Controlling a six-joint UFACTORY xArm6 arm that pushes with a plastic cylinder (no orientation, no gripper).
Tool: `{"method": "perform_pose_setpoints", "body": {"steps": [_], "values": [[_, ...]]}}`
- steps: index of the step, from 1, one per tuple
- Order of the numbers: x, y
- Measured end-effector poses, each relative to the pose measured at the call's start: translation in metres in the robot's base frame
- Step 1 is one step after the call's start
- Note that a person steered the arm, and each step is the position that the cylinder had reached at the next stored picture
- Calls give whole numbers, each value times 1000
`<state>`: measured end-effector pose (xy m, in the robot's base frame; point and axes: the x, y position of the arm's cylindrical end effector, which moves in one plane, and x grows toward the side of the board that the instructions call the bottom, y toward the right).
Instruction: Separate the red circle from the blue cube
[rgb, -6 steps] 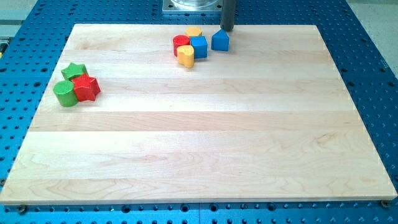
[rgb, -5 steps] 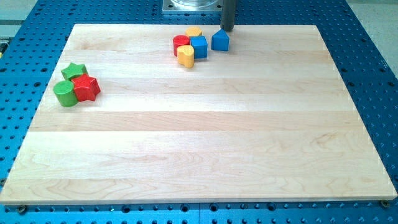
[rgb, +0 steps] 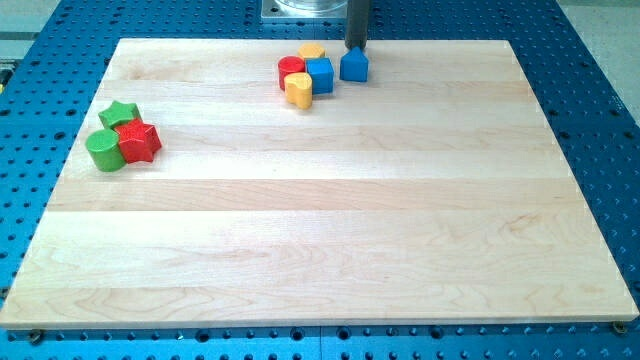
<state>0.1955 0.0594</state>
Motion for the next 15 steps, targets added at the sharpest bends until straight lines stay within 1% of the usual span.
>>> {"method": "perform_pose_setpoints", "body": {"steps": [3,4,5,7,9,11,15], "values": [[12,0],[30,-10],[52,-38],[64,-74],[75,-96],[96,-115],[102,-114]]}}
